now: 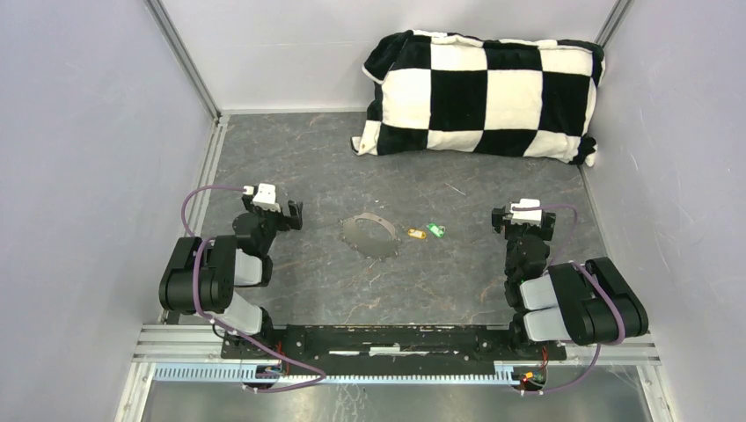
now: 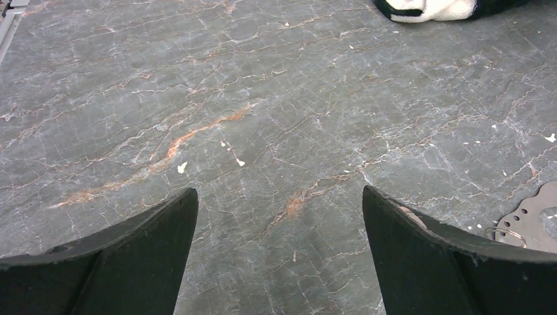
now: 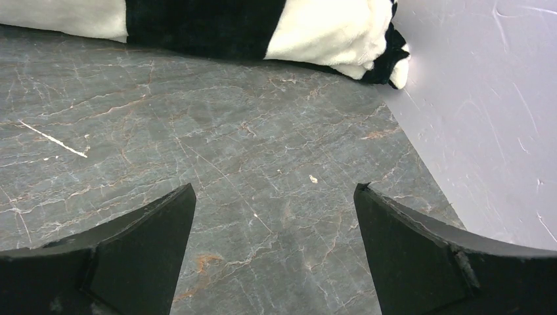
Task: Put the keys on the keyring
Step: Pick up the keyring from the center of the board.
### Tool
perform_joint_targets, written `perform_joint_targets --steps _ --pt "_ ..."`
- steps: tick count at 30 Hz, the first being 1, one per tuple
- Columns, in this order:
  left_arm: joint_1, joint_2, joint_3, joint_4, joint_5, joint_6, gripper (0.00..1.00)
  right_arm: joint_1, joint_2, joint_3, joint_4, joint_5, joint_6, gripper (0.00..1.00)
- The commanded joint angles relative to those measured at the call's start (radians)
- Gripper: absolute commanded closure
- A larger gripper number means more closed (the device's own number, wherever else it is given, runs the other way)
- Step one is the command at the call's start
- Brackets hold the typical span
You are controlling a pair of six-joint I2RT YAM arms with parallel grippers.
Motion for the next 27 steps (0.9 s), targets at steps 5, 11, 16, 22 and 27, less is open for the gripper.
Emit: perform_joint_targets --steps 5,11,16,22,27 --pt "-0.004 -0.006 0.012 0.038 -0.009 -0.024 0.0 -0.008 -0.007 -0.088 0.027 -0.014 0.011 0.02" --pt "0.019 -0.16 0.084 -0.233 -0.001 -0.044 0.0 -0.005 -0.169 0.058 -0.351 0.09 0.068 0.02" --pt "0.017 -0.231 0.337 -0.803 0.12 0.062 0.0 -0.003 -0.298 0.298 -0.863 0.101 0.435 0.02" --pt "0.017 -0.287 0.506 -1.197 0.279 0.239 0.0 0.031 -0.253 0.503 -1.145 -0.225 0.389 0.02" --pt "0.016 -0.271 0.599 -1.433 0.36 0.269 0.0 0.257 -0.264 0.536 -1.127 -0.236 0.317 0.03"
